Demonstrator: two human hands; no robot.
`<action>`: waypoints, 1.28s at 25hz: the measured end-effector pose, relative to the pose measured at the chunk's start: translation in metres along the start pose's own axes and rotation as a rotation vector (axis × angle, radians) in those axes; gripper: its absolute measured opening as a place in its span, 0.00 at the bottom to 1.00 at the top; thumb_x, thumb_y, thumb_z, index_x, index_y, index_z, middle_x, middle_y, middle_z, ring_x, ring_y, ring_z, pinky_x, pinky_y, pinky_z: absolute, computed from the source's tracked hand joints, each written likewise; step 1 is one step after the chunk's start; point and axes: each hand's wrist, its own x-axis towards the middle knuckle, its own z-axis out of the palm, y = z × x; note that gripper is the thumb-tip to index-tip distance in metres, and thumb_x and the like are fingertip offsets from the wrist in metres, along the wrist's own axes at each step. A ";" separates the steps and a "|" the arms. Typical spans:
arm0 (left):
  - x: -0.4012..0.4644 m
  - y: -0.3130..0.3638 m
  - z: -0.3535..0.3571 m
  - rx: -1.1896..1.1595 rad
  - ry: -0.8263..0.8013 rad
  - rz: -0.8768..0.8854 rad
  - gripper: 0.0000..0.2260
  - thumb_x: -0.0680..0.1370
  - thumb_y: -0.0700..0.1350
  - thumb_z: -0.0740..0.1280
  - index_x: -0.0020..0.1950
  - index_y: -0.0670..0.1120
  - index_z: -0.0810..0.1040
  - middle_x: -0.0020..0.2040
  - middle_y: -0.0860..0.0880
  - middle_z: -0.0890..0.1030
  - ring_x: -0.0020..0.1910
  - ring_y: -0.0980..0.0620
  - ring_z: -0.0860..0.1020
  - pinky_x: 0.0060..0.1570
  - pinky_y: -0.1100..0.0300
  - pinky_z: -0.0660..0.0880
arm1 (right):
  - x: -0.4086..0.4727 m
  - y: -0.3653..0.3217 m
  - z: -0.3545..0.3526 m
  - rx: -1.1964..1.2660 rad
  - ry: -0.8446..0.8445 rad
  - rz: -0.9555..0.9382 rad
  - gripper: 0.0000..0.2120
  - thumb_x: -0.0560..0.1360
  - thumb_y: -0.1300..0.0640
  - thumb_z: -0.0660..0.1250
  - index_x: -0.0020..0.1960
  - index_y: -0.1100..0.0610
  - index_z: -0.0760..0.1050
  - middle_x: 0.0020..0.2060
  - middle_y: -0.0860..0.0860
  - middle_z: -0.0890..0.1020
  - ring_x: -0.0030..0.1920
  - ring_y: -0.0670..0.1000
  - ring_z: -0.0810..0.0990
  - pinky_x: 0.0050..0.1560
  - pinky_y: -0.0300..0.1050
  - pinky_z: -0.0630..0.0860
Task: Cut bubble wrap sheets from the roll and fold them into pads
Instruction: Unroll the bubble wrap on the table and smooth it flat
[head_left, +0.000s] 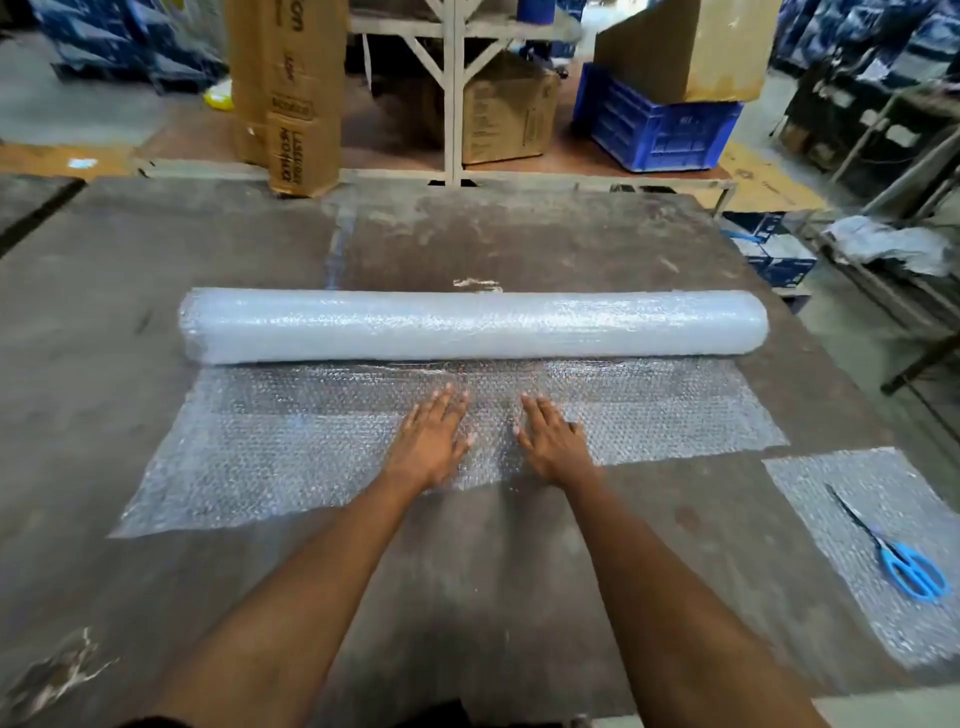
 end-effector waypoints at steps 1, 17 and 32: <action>-0.002 -0.005 0.005 0.021 -0.048 -0.018 0.34 0.86 0.64 0.52 0.86 0.54 0.41 0.86 0.48 0.41 0.85 0.45 0.43 0.83 0.41 0.45 | -0.001 0.000 0.005 -0.018 -0.037 0.022 0.32 0.88 0.40 0.53 0.87 0.50 0.50 0.86 0.53 0.53 0.85 0.55 0.54 0.78 0.62 0.58; -0.097 -0.029 0.039 0.007 -0.200 -0.022 0.32 0.85 0.67 0.41 0.83 0.59 0.30 0.83 0.54 0.29 0.83 0.49 0.32 0.78 0.39 0.30 | -0.080 -0.002 0.031 -0.070 -0.091 -0.004 0.32 0.87 0.39 0.53 0.87 0.46 0.49 0.87 0.51 0.49 0.86 0.54 0.47 0.81 0.60 0.53; -0.221 -0.017 0.055 0.101 -0.206 0.005 0.38 0.77 0.73 0.36 0.85 0.60 0.35 0.85 0.57 0.35 0.84 0.52 0.39 0.82 0.41 0.40 | -0.200 0.014 0.031 -0.043 -0.065 -0.145 0.30 0.88 0.42 0.52 0.87 0.48 0.50 0.87 0.53 0.51 0.84 0.58 0.55 0.78 0.63 0.60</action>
